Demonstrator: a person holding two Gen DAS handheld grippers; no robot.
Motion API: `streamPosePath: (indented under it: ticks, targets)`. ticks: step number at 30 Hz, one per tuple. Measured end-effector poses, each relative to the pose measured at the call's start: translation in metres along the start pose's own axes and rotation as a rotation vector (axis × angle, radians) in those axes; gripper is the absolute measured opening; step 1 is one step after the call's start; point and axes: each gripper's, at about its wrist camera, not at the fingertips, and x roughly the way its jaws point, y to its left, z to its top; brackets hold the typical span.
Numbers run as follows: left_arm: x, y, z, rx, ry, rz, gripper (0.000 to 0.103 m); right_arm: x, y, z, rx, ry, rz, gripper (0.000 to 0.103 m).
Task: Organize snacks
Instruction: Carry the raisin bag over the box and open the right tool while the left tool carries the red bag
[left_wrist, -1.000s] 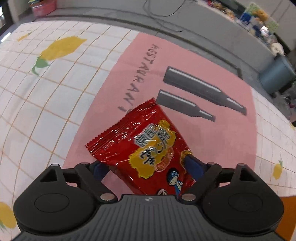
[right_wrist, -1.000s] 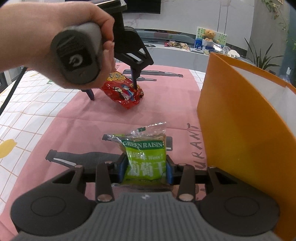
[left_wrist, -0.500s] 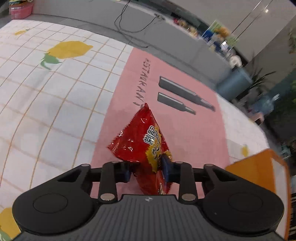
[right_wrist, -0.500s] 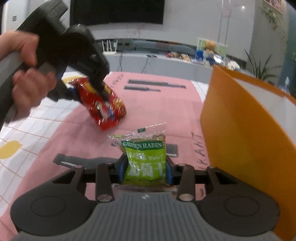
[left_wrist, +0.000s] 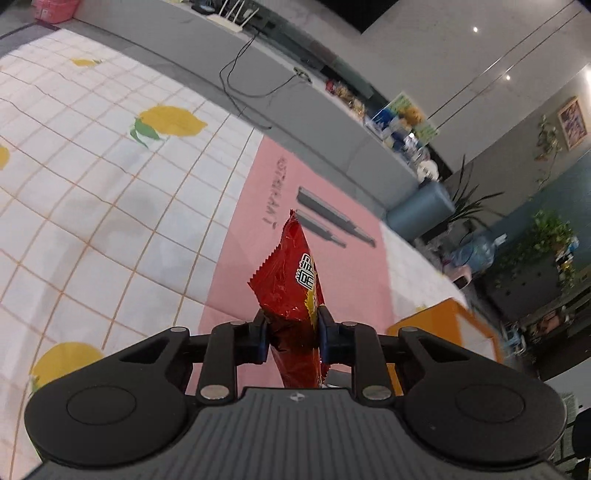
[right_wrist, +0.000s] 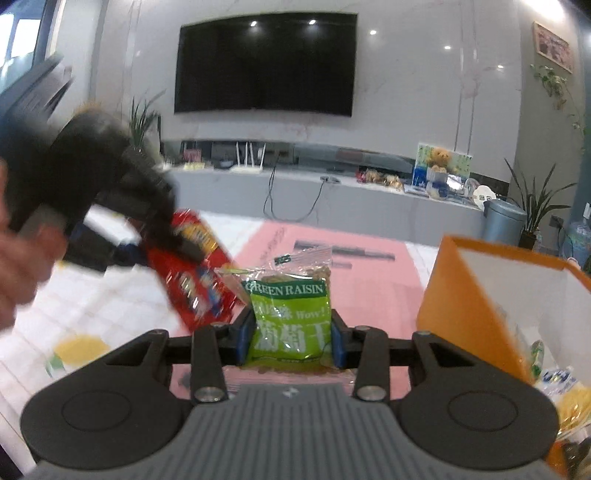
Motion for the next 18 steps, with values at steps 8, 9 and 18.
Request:
streamPosePath:
  ticks: [8, 9, 18]
  targets:
    - [-0.037, -0.068, -0.01, 0.115, -0.027, -0.121, 0.027, -0.049, -0.091, 0.077, 0.238, 0.009, 0.097, 0.039]
    - [-0.039, -0.081, -0.013, 0.133, -0.027, -0.139, 0.027, -0.057, -0.106, 0.082, 0.249, 0.006, 0.098, 0.039]
    - [-0.022, -0.172, -0.04, 0.258, 0.038, -0.29, 0.027, -0.065, -0.225, 0.074, 0.264, 0.088, -0.084, 0.039]
